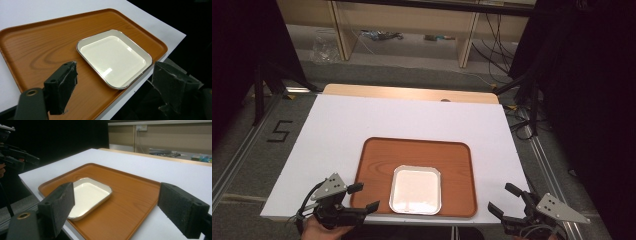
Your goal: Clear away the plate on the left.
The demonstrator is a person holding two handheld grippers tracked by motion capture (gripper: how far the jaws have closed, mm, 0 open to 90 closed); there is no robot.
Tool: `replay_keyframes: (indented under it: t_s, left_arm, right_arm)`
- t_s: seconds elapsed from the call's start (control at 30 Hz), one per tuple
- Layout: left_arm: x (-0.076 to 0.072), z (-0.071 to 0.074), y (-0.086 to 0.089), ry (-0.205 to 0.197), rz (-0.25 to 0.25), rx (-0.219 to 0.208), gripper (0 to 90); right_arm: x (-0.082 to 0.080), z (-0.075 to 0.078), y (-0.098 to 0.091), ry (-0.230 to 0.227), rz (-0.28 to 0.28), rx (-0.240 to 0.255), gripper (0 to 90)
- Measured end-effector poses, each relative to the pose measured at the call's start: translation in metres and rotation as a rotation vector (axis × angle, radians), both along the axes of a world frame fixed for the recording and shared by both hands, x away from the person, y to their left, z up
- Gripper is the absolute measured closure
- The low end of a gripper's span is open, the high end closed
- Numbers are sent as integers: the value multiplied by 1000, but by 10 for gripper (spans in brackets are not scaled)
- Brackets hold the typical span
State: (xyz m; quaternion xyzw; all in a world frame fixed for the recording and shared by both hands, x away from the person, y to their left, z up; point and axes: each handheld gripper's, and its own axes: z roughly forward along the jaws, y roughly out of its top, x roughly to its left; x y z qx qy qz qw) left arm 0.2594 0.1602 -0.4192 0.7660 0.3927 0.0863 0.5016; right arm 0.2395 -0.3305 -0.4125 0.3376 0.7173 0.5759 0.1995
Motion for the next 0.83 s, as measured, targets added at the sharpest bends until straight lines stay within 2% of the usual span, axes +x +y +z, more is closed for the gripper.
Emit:
replay_keyframes:
  t_s: [0.33, 0.43, 0.47, 0.63, 0.67, 0.7, 0.83]
  left_arm:
    - [-13, 1, -2, -15, -17, 5, 202]
    - [-16, 1, -4, -13, -7, 1, 203]
    - [-17, 1, -5, -25, -21, 2, 205]
    - [-17, 1, -4, -13, 3, 8, 205]
    - [-15, 2, -3, -24, -14, 11, 205]
    - [-16, 2, -3, -11, 12, -4, 205]
    - [-15, 2, -1, -11, 11, -6, 205]
  right_arm:
    - [0, 0, 0, 0, 0, 2, 152]
    - [0, 0, 1, -2, 3, 5, 152]
    - [0, 0, 1, -2, 2, 1, 152]
    - [0, 0, 1, -2, 5, 6, 152]
    - [0, 0, 1, -2, 5, 6, 152]
    - [0, 0, 1, -3, 5, 6, 152]
    - [0, 0, 1, -3, 5, 6, 152]
